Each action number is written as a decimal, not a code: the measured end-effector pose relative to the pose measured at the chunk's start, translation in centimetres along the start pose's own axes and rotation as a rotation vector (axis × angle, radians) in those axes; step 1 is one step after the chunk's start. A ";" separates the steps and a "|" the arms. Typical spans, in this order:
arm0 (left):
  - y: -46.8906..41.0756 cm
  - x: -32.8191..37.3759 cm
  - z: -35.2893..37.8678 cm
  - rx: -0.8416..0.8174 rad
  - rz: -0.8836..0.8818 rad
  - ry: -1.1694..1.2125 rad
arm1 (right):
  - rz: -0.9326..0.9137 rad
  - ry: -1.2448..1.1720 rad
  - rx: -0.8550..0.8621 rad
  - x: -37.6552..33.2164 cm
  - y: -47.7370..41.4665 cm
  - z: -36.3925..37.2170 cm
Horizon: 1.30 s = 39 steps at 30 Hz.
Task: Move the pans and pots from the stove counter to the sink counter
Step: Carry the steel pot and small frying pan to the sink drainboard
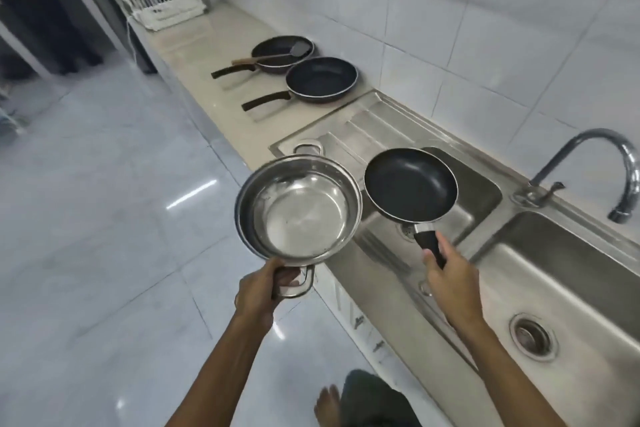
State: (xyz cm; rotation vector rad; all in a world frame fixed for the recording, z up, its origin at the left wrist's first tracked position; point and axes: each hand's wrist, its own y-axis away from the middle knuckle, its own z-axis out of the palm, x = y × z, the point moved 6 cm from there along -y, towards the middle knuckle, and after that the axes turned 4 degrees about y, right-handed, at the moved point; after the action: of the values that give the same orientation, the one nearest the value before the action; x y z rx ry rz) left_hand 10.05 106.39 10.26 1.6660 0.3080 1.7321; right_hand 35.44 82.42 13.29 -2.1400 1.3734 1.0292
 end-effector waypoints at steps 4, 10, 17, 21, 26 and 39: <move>-8.2 4.6 3.3 -0.089 -0.041 -0.035 | 0.080 0.015 0.093 -1.4 -5.2 2.8; -20.0 9.7 9.4 -0.210 -0.089 -0.176 | 0.183 0.052 0.230 -1.3 -14.4 7.4; -30.0 14.7 16.0 -0.298 -0.192 -0.307 | 0.377 0.084 0.342 -1.9 -23.0 12.1; -34.0 16.3 19.0 -0.358 -0.212 -0.385 | 0.411 0.092 0.401 -2.7 -25.7 13.5; -38.9 17.6 21.2 -0.402 -0.199 -0.443 | 0.464 0.138 0.477 -3.1 -27.3 15.3; -44.7 19.5 24.7 -0.525 -0.344 -0.391 | 0.587 0.059 0.647 -5.3 -29.1 19.4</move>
State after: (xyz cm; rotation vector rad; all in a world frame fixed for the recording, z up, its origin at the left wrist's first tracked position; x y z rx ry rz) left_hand 49.06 143.69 1.66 1.4160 -0.0451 1.0822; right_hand 53.06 111.31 2.93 -1.3308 2.0775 0.5674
